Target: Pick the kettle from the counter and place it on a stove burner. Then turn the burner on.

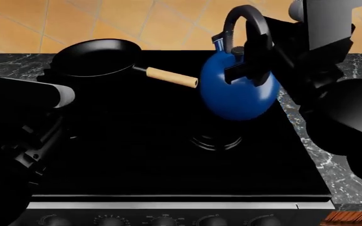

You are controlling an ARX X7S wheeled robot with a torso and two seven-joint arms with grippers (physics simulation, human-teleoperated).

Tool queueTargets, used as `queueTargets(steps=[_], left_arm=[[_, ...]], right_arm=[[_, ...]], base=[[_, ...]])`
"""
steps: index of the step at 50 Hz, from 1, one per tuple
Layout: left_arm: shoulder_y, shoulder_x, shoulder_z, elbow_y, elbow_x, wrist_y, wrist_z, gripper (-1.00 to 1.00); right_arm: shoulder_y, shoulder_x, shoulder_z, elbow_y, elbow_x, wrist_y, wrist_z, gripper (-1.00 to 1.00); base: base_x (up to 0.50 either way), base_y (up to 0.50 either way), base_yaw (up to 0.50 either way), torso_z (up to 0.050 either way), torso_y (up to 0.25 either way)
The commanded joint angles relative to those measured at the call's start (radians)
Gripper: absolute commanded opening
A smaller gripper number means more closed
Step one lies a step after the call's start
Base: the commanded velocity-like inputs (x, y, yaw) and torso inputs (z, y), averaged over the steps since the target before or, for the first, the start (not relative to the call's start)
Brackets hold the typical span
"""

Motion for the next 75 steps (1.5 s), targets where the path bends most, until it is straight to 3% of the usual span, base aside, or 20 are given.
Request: queueTargets(steps=[1, 66, 67, 75], left_arm=[[0.004, -0.002, 0.007, -0.003, 0.008, 0.009, 0.004, 1.00], [0.004, -0.007, 0.054, -0.029, 0.036, 0.043, 0.016, 1.00], [0.004, -0.008, 0.053, -0.029, 0.035, 0.043, 0.015, 1.00], [0.005, -0.011, 0.053, -0.025, 0.029, 0.044, 0.012, 1.00]], right_arm=[[0.002, -0.034, -0.019, 0.028, -0.100, -0.042, -0.018, -1.00], [-0.089, -0.090, -0.065, 0.154, -0.152, -0.149, -0.066, -1.00], [-0.088, -0.088, -0.064, 0.147, -0.146, -0.145, -0.067, 1.00], [-0.083, -0.086, -0.061, 0.138, -0.135, -0.135, -0.062, 1.00]], base=[[0.00, 0.00, 0.00, 0.010, 0.000], [0.00, 0.00, 0.00, 0.000, 0.001], [0.00, 0.00, 0.00, 0.000, 0.000], [0.00, 0.00, 0.00, 0.000, 0.000]])
